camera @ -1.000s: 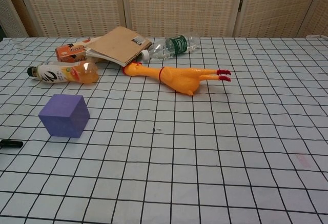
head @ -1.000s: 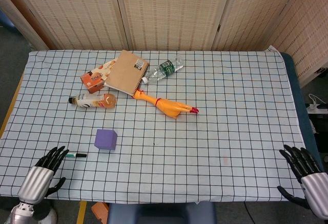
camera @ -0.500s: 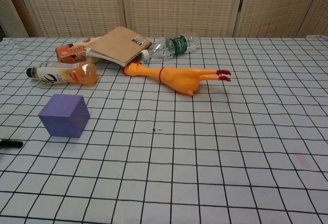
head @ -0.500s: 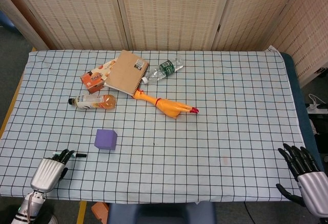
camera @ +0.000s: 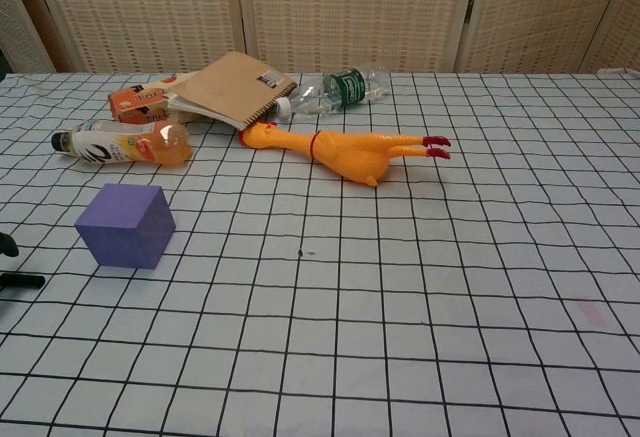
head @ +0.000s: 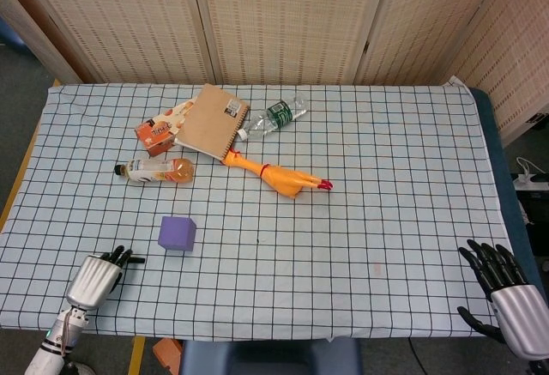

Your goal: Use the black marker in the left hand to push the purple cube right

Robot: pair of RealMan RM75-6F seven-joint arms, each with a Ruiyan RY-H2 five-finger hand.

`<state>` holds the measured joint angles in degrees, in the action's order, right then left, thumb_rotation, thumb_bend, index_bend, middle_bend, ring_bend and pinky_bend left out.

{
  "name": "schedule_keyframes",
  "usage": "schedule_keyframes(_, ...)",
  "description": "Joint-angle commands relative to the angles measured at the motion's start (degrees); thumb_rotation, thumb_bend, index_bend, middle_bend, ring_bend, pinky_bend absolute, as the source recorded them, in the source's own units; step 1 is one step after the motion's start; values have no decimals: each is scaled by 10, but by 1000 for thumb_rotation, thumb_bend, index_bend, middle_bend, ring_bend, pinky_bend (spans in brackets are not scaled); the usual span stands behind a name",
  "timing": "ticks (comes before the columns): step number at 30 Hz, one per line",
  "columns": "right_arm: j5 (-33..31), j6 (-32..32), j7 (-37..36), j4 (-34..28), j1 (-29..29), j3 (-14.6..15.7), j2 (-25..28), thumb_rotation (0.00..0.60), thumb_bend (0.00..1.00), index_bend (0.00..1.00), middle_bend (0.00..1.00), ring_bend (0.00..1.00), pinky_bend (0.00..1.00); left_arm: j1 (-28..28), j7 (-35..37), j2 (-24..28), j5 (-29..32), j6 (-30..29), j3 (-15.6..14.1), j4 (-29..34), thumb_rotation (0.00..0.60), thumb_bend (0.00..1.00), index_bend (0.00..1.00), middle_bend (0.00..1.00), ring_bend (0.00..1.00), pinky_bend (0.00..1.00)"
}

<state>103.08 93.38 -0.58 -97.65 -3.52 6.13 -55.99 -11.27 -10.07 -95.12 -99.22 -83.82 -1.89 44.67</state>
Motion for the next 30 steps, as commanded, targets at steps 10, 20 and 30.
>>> schedule_keyframes(10,-2,-10,12,-4,1,0,-1,600,107,0,0,0,0,-15,47,-30,21,18,-3,-77,600,375,418,441,667,938)
schedule_keyframes(20,-4,-15,18,-6,2,0,-3,600,108,0,0,0,0,-22,67,-43,31,25,-8,-110,600,383,472,497,678,938)
schedule_keyframes(30,-9,-22,28,-7,3,-2,-7,600,108,0,0,0,0,-25,94,-51,33,1,-10,-136,600,489,632,623,725,939)
